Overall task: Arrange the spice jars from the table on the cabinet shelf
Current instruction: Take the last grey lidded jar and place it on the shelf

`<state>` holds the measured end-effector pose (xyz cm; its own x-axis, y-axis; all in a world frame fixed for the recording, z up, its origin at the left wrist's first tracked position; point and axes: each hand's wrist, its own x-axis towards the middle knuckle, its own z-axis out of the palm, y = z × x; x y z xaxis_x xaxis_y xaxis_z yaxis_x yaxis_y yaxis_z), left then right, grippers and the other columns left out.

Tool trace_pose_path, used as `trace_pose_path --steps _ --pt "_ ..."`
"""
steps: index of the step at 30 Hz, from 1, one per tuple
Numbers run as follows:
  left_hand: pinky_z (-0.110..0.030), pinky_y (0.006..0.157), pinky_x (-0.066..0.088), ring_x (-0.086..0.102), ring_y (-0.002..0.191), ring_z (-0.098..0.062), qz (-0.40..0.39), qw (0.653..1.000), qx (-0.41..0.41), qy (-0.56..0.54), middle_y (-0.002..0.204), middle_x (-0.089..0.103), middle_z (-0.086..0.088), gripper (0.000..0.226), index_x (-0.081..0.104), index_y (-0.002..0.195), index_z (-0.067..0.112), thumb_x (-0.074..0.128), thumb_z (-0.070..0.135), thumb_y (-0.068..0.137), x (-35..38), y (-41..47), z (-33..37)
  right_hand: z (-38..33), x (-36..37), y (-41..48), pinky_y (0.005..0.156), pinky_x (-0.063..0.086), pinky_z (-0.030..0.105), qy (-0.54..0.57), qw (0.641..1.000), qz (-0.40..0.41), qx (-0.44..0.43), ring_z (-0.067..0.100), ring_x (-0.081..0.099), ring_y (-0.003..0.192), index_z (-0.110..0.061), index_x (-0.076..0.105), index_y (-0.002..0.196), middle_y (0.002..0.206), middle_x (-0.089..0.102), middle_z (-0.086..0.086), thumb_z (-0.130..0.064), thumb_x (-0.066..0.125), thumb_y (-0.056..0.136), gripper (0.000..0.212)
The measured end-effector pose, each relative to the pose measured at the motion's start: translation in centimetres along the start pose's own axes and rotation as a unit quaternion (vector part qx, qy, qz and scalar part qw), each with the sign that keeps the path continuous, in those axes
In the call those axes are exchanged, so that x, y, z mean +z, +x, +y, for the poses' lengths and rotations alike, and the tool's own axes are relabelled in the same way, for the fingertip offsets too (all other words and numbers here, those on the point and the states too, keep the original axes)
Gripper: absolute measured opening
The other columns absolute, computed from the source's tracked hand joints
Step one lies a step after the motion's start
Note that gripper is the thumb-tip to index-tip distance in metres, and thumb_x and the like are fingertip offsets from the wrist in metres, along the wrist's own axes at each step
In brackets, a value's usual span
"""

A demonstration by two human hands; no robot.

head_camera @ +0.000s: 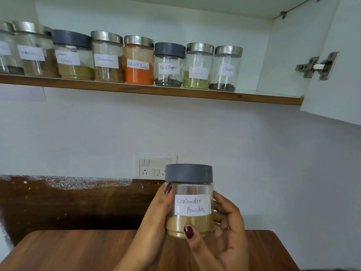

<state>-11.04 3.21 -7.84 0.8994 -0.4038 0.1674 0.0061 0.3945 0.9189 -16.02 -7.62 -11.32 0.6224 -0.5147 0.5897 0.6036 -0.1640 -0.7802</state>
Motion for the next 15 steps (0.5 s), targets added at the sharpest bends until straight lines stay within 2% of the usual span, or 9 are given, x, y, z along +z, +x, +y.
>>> trace_pose_path --steps 3,4,5,7,8,9,11,13,15 --pt "-0.050 0.093 0.052 0.069 0.099 -0.035 -0.005 1.000 0.006 0.014 0.103 0.073 -0.021 0.098 0.068 0.101 0.009 0.087 0.065 0.023 2.3 2.1 1.9 -0.1 -0.2 0.4 0.067 0.059 0.028 0.007 1.000 0.003 -0.004 0.018 0.071 0.090 -0.031 0.060 0.121 0.109 0.070 -0.004 -0.058 0.088 0.048 0.083" --pt "-0.051 0.096 0.051 0.068 0.101 -0.037 -0.008 1.000 -0.002 0.013 0.105 0.071 -0.024 0.093 0.067 0.103 0.007 0.086 0.063 0.031 2.5 2.4 1.8 -0.1 -0.4 0.6 0.066 0.059 0.029 0.009 1.000 0.003 -0.005 0.018 0.071 0.089 -0.029 0.059 0.121 0.109 0.070 -0.003 -0.058 0.089 0.047 0.085" --pt "-0.045 0.094 0.054 0.070 0.096 -0.032 -0.002 1.000 -0.014 0.022 0.099 0.071 -0.024 0.075 0.065 0.100 0.006 0.085 0.054 0.046 2.6 2.8 1.7 -0.1 -0.6 0.8 0.066 0.060 0.031 0.010 1.000 -0.002 -0.005 0.018 0.071 0.090 -0.030 0.059 0.121 0.110 0.070 -0.004 -0.058 0.090 0.044 0.087" --pt "-0.014 0.069 0.054 0.067 0.072 -0.012 0.038 0.995 -0.026 0.089 0.081 0.062 -0.010 0.022 0.060 0.096 0.006 0.072 0.022 0.085 3.0 4.2 1.5 -0.1 -1.1 1.1 0.068 0.060 0.036 0.010 1.000 -0.014 0.002 0.019 0.070 0.096 -0.035 0.059 0.120 0.113 0.069 -0.006 -0.060 0.092 0.036 0.093" --pt "-0.005 0.057 0.046 0.060 0.070 -0.008 0.049 0.989 -0.019 0.140 0.078 0.055 -0.001 0.009 0.056 0.103 0.005 0.057 0.008 0.095 3.4 4.8 1.6 -0.2 -1.4 1.3 0.068 0.061 0.039 0.010 1.000 -0.015 0.007 0.021 0.070 0.098 -0.037 0.059 0.119 0.114 0.069 -0.006 -0.061 0.092 0.032 0.096" --pt "-0.003 0.052 0.043 0.054 0.073 -0.007 0.022 0.986 0.015 0.167 0.079 0.050 0.004 0.022 0.053 0.119 -0.001 0.048 0.001 0.097 2.9 5.3 0.9 -0.3 -1.6 1.5 0.068 0.061 0.040 0.007 1.000 -0.015 0.007 0.022 0.070 0.099 -0.039 0.059 0.118 0.115 0.068 -0.007 -0.061 0.092 0.029 0.097" --pt "0.000 0.054 0.042 0.048 0.077 -0.004 -0.018 0.978 0.055 0.203 0.081 0.047 0.009 0.035 0.046 0.131 -0.005 0.046 0.002 0.097 3.0 6.2 0.7 -0.7 -2.0 2.2 0.066 0.061 0.034 -0.008 1.000 -0.014 -0.005 0.020 0.069 0.100 -0.041 0.058 0.116 0.115 0.068 -0.008 -0.063 0.090 0.029 0.095" --pt "0.000 0.058 0.043 0.048 0.077 -0.003 0.009 0.971 0.073 0.229 0.082 0.048 0.010 0.032 0.049 0.128 -0.004 0.047 0.003 0.097 4.2 7.5 1.0 -1.3 -2.4 3.0 0.065 0.060 0.029 -0.018 1.000 -0.012 -0.016 0.017 0.069 0.099 -0.041 0.057 0.116 0.114 0.068 -0.009 -0.064 0.089 0.031 0.093" --pt "-0.002 0.059 0.044 0.053 0.078 -0.003 0.008 0.965 0.072 0.251 0.083 0.050 0.010 0.018 0.055 0.113 0.010 0.047 0.006 0.098 5.1 8.5 1.9 -1.8 -2.9 4.2 0.066 0.059 0.025 -0.042 0.999 -0.015 -0.025 0.014 0.068 0.101 -0.043 0.056 0.116 0.114 0.067 -0.013 -0.064 0.089 0.031 0.094"
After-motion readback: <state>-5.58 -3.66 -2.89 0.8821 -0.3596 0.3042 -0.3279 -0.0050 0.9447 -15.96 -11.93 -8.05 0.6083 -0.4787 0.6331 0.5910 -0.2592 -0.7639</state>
